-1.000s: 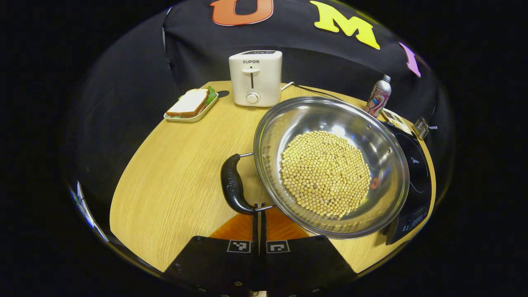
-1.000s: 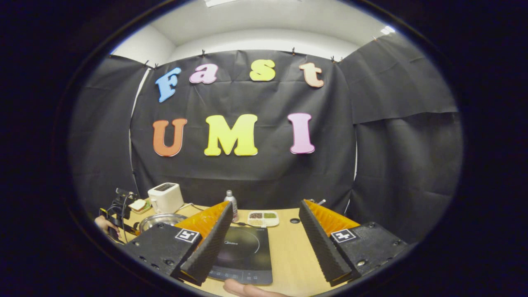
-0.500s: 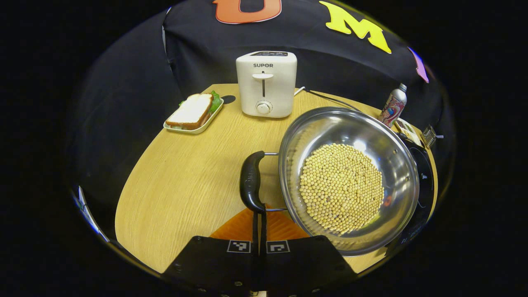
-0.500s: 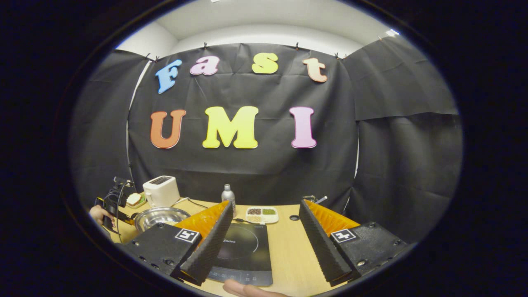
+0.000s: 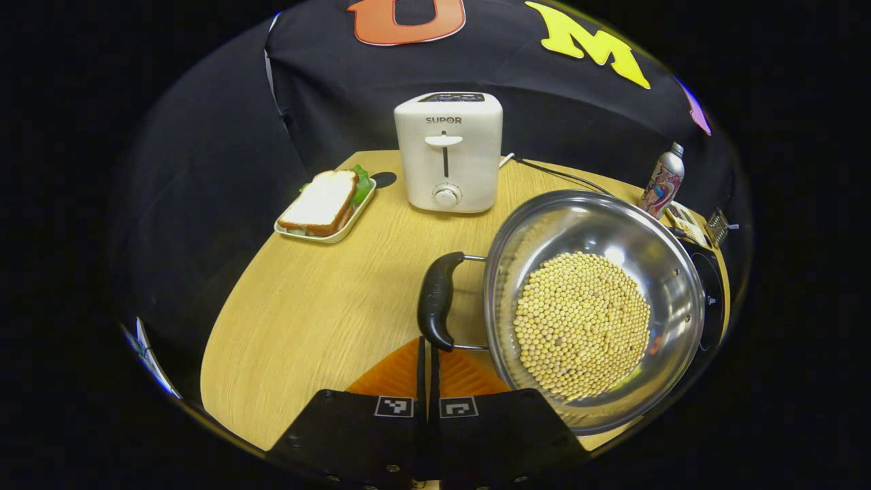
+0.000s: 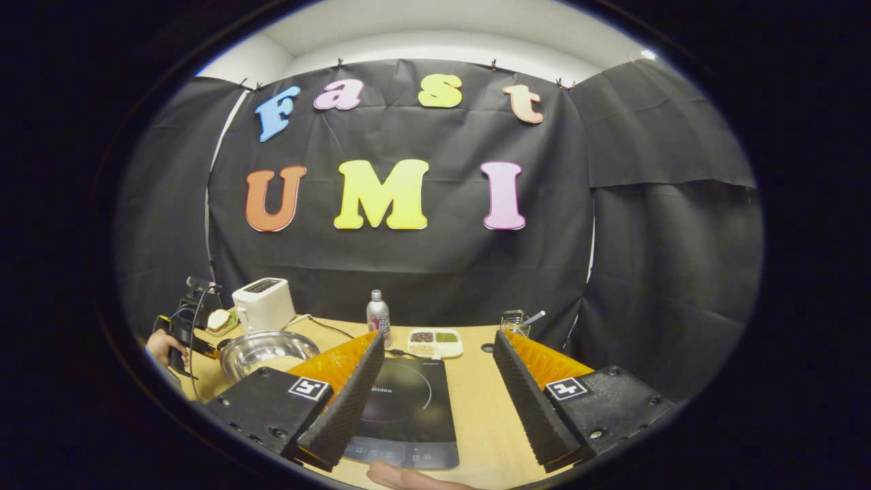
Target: First push the handle of the pot to place it horizontally, then grasp the pot with both hands and set it on the induction cooktop.
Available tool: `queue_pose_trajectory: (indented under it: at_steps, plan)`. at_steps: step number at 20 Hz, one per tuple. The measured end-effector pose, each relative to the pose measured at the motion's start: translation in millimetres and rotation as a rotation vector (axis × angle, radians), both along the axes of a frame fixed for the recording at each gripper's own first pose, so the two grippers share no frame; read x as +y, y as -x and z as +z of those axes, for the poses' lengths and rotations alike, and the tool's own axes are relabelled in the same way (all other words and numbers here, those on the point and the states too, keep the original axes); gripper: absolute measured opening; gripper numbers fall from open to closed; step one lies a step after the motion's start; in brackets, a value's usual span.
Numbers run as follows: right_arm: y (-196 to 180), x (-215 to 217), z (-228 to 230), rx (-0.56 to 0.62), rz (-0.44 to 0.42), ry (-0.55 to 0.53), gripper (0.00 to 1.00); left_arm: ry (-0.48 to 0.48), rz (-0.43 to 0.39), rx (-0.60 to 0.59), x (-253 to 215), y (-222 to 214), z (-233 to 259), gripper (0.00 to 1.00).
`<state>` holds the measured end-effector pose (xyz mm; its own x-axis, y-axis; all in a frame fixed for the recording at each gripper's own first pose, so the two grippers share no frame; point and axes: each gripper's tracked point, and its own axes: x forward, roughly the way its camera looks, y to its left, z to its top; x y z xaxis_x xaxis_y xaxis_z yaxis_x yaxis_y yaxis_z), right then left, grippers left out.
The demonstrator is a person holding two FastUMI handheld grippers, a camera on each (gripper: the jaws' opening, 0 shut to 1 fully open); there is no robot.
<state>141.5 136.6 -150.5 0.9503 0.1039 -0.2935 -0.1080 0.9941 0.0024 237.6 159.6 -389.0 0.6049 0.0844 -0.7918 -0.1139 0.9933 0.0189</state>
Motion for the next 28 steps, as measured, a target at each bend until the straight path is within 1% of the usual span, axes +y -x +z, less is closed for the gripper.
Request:
queue_pose_trajectory:
  at_steps: [2, 6, 7, 8, 9, 10, 11, 12, 13, 14, 16, 18, 21, 23, 25, 28]
  plan:
    - [2.7, 5.8, -5.5, 0.012, 0.006, -0.005, 0.99, -0.003, -0.003, -0.025, 2.6, 8.5, 7.3, 0.00]
    - [6.2, 17.7, -18.3, 0.043, 0.016, -0.013, 1.00, 0.042, 0.001, -0.072, -2.2, 27.3, 29.4, 0.00]
    - [6.2, 22.2, -21.5, 0.051, 0.021, -0.015, 0.99, 0.057, -0.008, -0.090, -6.0, 32.9, 37.5, 0.11]
    - [5.9, 27.9, -25.3, 0.059, 0.029, -0.016, 0.99, 0.077, -0.018, -0.114, -11.5, 36.5, 46.1, 0.04]
    - [5.5, 33.1, -30.1, 0.069, 0.037, -0.014, 1.00, 0.098, -0.030, -0.130, -18.3, 40.6, 52.8, 0.12]
    - [6.2, 39.5, -35.1, 0.080, 0.049, -0.011, 1.00, 0.117, -0.044, -0.144, -24.8, 46.9, 62.7, 0.29]
    - [5.4, 46.1, -39.5, 0.090, 0.060, -0.010, 1.00, 0.120, -0.054, -0.164, -27.8, 51.4, 70.4, 0.55]
    - [3.7, 53.8, -44.3, 0.097, 0.077, -0.009, 0.99, 0.105, -0.065, -0.182, -29.1, 53.6, 77.5, 0.67]
    - [2.3, 61.4, -47.3, 0.103, 0.092, -0.004, 1.00, 0.089, -0.078, -0.196, -31.3, 56.0, 83.4, 0.87]
    - [0.5, 66.8, -50.0, 0.107, 0.100, 0.003, 1.00, 0.076, -0.093, -0.217, -34.7, 57.1, 91.9, 0.99]
    - [-5.0, 77.9, -55.9, 0.117, 0.112, 0.021, 1.00, 0.050, -0.125, -0.272, -43.1, 54.4, 109.5, 0.97]
    - [-11.7, 90.7, -64.7, 0.133, 0.124, 0.022, 1.00, 0.030, -0.140, -0.332, -48.8, 49.9, 123.2, 0.97]
    - [-23.5, 114.5, -77.0, 0.164, 0.148, 0.004, 0.99, 0.023, -0.138, -0.389, -51.1, 39.9, 134.5, 0.97]
    - [-33.0, 126.3, -88.6, 0.181, 0.143, 0.008, 1.00, 0.048, -0.140, -0.399, -54.6, 30.7, 130.7, 0.97]
    - [-44.1, 141.6, -98.3, 0.188, 0.148, 0.006, 1.00, 0.045, -0.136, -0.395, -51.0, 18.7, 120.9, 0.97]
    - [-57.2, 169.7, -122.5, 0.233, 0.169, -0.020, 1.00, -0.014, -0.117, -0.381, -36.6, -4.4, 97.3, 0.98]
